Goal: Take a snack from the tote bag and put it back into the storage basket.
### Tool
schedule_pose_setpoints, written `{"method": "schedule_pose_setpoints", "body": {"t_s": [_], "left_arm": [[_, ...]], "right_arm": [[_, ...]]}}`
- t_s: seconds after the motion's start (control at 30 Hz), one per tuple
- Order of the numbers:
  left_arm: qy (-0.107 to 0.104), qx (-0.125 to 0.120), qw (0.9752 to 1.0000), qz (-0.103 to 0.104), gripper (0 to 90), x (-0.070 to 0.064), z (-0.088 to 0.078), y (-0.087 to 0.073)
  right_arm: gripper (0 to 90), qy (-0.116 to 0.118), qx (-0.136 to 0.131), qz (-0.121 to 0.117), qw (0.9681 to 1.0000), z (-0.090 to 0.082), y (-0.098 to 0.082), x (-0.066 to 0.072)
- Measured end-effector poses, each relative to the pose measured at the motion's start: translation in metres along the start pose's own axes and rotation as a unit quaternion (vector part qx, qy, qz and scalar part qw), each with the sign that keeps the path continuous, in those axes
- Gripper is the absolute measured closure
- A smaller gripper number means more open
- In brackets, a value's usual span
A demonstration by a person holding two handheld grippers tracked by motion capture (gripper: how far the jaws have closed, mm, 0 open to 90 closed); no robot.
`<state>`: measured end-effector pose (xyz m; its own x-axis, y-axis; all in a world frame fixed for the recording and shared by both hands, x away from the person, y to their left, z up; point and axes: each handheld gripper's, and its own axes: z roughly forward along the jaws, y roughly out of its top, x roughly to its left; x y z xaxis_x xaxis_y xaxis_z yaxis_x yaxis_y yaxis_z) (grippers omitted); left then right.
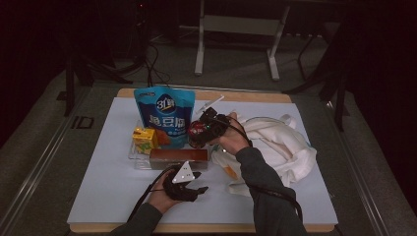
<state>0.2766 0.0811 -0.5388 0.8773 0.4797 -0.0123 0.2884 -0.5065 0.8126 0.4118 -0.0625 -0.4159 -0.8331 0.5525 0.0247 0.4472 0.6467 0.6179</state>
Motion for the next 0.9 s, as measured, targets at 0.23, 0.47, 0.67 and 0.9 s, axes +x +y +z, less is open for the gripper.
{"method": "schedule_pose_setpoints", "body": {"t_s": [0.23,0.47,0.67,0.9], "left_arm": [[0.0,-0.001,1.0,-0.006,42.0,0.001,0.0,0.0],[0.0,-0.001,1.0,-0.004,41.9,0.001,0.0,0.0],[0.0,0.0,1.0,-0.002,41.9,0.0,0.0,0.0],[0.0,0.0,1.0,-0.001,42.0,0.0,0.0,0.0]], "right_arm": [[25.4,-0.002,0.0,0.005,1.0,0.005,-0.004,-0.001],[25.5,-0.015,-0.008,0.012,0.9998,0.008,-0.007,-0.006],[25.5,-0.021,-0.008,0.02,0.9996,0.013,-0.009,-0.008],[25.5,-0.02,-0.004,0.022,0.9995,0.018,-0.011,-0.006]]}}
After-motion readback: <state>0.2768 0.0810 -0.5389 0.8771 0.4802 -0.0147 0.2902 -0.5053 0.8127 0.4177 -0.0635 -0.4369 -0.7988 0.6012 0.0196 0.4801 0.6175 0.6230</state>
